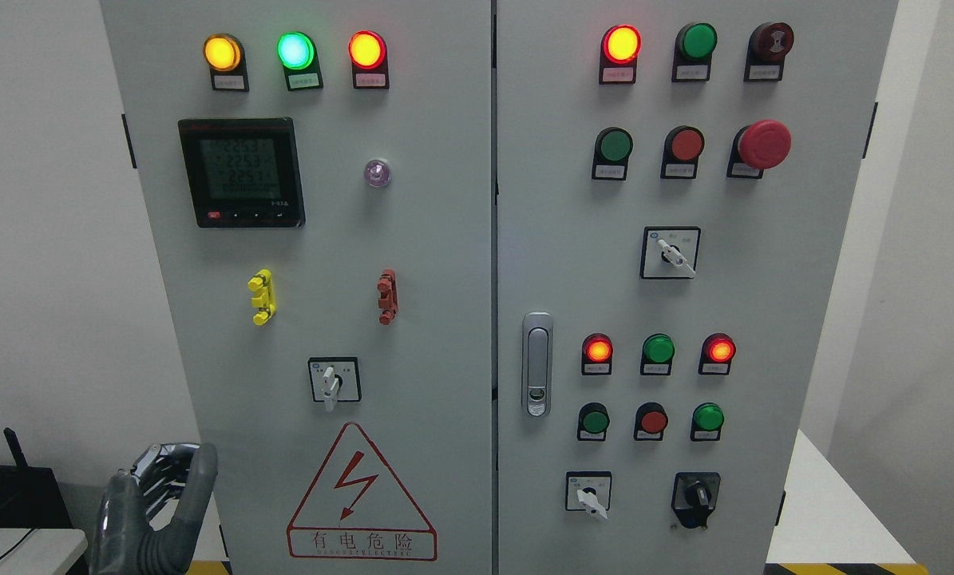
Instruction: Turn on light switch 1
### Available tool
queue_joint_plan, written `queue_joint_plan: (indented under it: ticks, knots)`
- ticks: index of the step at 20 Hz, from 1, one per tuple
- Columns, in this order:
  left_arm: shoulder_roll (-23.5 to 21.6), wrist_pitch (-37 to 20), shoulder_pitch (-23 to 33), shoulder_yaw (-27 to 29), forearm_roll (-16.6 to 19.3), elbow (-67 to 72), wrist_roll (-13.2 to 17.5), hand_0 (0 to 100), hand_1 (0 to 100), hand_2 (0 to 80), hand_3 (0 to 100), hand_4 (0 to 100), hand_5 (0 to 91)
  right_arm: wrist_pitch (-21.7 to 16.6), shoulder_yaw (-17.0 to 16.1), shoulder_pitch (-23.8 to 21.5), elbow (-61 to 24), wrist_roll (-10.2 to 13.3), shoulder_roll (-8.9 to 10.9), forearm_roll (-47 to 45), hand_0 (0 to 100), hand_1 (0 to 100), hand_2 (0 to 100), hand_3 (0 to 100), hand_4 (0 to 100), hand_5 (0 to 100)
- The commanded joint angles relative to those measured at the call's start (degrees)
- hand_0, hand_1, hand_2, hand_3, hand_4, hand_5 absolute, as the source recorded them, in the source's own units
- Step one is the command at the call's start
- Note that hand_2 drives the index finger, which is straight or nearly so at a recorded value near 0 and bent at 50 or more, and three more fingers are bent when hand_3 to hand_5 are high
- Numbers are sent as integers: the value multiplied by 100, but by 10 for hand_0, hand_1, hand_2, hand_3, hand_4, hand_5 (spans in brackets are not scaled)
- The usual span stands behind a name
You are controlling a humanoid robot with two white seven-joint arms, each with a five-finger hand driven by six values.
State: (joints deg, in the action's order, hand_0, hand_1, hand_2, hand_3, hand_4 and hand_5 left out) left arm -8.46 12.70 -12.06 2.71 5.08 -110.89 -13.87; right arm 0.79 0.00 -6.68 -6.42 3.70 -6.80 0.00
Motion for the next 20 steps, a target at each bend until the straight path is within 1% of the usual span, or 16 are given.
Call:
queue_joint_plan:
  ticks: [1,2,4,5,10,14,16,18,20]
  knots:
    - [274,145,-306,-640,177,-56,-72,191,349,530,726,744,642,0,97,0,0,-1,4,-141,120,389,0,0,0,0]
    - [292,180,-332,-684,265,-56,-134,191,350,531,726,745,643,0,97,0,0,-1,4,-141,120,389,0,0,0,0]
    - [345,400,-403,-833,503,-56,-327,189,356,538,732,748,646,0,97,0,0,-1,4,-141,120,389,0,0,0,0]
    - [389,514,-482,-895,564,-56,-415,189,358,539,733,749,647,0,97,0,0,-1,4,-141,120,389,0,0,0,0]
    - [591,848,-675,-1132,599,-47,-599,181,389,549,734,754,650,0,97,0,0,-1,-5,-141,120,389,0,0,0,0]
    - [696,1041,-719,-1229,916,-47,-652,170,406,550,734,754,650,0,97,0,0,-1,4,-141,120,389,0,0,0,0]
    - [722,1068,-719,-1238,925,-38,-758,162,410,550,735,755,648,0,97,0,0,-1,-5,-141,120,389,0,0,0,0]
    - [784,1085,-719,-1238,942,-30,-775,160,411,551,734,755,648,0,97,0,0,-1,-5,-141,120,389,0,0,0,0]
    - [828,1235,-772,-1229,968,-21,-872,158,413,552,734,754,646,0,97,0,0,-1,-5,-141,120,389,0,0,0,0]
